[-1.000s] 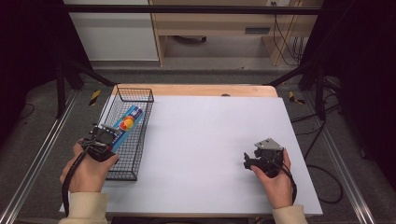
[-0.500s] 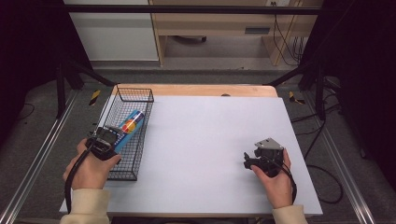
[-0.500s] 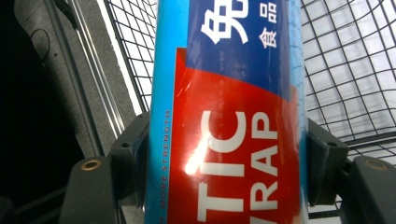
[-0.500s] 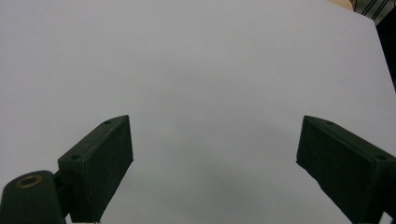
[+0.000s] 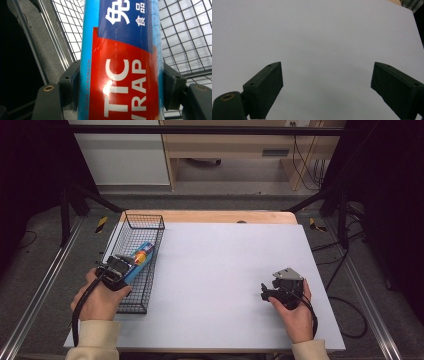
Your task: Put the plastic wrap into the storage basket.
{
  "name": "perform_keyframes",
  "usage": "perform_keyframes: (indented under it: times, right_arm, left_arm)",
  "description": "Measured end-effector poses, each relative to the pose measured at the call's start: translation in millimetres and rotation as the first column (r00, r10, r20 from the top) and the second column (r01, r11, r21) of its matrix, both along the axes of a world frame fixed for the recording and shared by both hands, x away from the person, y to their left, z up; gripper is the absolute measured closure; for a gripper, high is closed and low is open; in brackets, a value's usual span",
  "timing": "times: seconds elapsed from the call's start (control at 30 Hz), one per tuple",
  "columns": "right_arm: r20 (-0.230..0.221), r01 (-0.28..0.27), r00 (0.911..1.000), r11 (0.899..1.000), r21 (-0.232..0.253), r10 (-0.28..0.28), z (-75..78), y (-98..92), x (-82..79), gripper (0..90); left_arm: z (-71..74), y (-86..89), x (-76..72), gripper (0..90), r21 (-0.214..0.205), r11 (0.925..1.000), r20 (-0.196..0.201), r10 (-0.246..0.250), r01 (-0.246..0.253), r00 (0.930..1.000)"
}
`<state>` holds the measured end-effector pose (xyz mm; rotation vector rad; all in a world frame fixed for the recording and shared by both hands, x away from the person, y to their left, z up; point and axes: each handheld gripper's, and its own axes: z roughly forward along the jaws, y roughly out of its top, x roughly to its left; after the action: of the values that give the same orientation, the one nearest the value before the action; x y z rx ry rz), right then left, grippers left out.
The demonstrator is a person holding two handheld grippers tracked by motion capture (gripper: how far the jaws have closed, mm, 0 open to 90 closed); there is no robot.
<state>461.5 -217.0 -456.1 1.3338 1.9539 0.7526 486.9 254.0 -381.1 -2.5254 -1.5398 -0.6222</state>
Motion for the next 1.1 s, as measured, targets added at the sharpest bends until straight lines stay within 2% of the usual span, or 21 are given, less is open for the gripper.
perform_keyframes:
  times: [0.23, 0.27, 0.33, 0.37, 0.43, 0.5, 0.57, 0.6, 0.63, 0.73, 0.83, 0.97, 1.03, 1.07, 1.1]
  right_arm:
    - [0.001, -0.007, 1.0000, 1.000, -0.011, 0.007, -0.6, -1.1, 0.6, 10.7]
    - [-0.004, -0.004, 1.0000, 1.000, -0.006, 0.004, -0.4, -0.6, 0.4, 10.5]
    - [-0.008, -0.006, 1.0000, 1.000, -0.006, 0.006, -0.9, -0.2, 0.3, 10.3]
    - [-0.009, -0.006, 0.9999, 1.000, -0.004, 0.006, -0.9, 0.0, 0.2, 10.2]
    - [-0.005, -0.005, 1.0000, 1.000, -0.004, 0.005, -0.4, -0.4, -0.1, 10.0]
    - [0.001, -0.002, 1.0000, 1.000, -0.002, 0.002, 0.3, -1.1, -0.5, 9.9]
    - [0.007, 0.003, 1.0000, 1.000, 0.001, -0.003, 1.0, -1.5, -1.1, 9.3]
    - [0.012, 0.000, 0.9999, 1.000, -0.004, 0.000, 1.3, -2.3, -1.4, 8.9]
    - [0.012, 0.008, 0.9999, 1.000, 0.001, -0.008, 1.8, -2.1, -1.7, 8.4]
    - [0.021, 0.022, 0.9995, 1.000, 0.011, -0.022, 3.7, -2.7, -2.5, 7.1]
    - [0.030, 0.027, 0.9992, 1.000, 0.008, -0.028, 4.9, -3.6, -3.5, 6.3]
    - [0.041, 0.031, 0.9987, 0.999, 0.011, -0.031, 5.9, -4.4, -5.5, 5.8]
    - [0.041, 0.030, 0.9987, 0.999, 0.016, -0.031, 6.6, -5.2, -6.2, 5.4]
    - [0.040, 0.031, 0.9987, 0.999, 0.018, -0.032, 6.6, -5.7, -6.7, 5.3]
    - [0.043, 0.032, 0.9985, 0.999, 0.016, -0.033, 6.6, -6.2, -7.1, 5.3]
  left_arm:
    - [-0.1, -1.4, 0.2, 31.3, 0.025, 0.9995, 0.003, -0.020, 0.020, 0.9998]
    - [0.5, -1.6, -0.5, 30.2, 0.031, 0.9993, 0.022, -0.021, 0.021, 0.9995]
    - [5.3, -1.5, -2.0, 19.6, 0.027, 0.9996, 0.075, -0.012, 0.010, 0.9971]
    - [8.2, -2.4, -3.7, 18.2, 0.018, 0.9997, 0.090, -0.017, 0.015, 0.9958]
    - [14.5, -5.0, -7.2, 16.8, 0.007, 0.9993, 0.128, -0.037, 0.036, 0.9911]
    - [21.6, -9.3, -12.0, 13.3, -0.030, 0.9973, 0.177, -0.061, 0.068, 0.9822]
    - [30.6, -15.0, -17.3, 11.9, -0.062, 0.9925, 0.236, -0.088, 0.105, 0.9677]
    - [33.8, -18.5, -20.2, 11.7, -0.085, 0.9892, 0.274, -0.092, 0.120, 0.9572]
    - [38.1, -21.5, -22.5, 10.9, -0.094, 0.9856, 0.293, -0.107, 0.140, 0.9501]
    - [45.4, -32.1, -27.7, 9.9, -0.151, 0.9675, 0.348, -0.140, 0.203, 0.9268]
    - [45.0, -43.2, -27.9, 10.2, -0.199, 0.9440, 0.361, -0.179, 0.264, 0.9151]
    - [40.7, -58.9, -28.0, 10.7, -0.194, 0.9263, 0.353, -0.242, 0.323, 0.9040]
    - [37.3, -67.9, -28.3, 10.8, -0.194, 0.9124, 0.366, -0.274, 0.360, 0.8893]
    - [36.2, -71.9, -28.2, 10.8, -0.207, 0.9027, 0.367, -0.286, 0.377, 0.8852]
    - [36.2, -71.9, -28.2, 10.8, -0.207, 0.9027, 0.367, -0.286, 0.377, 0.8852]
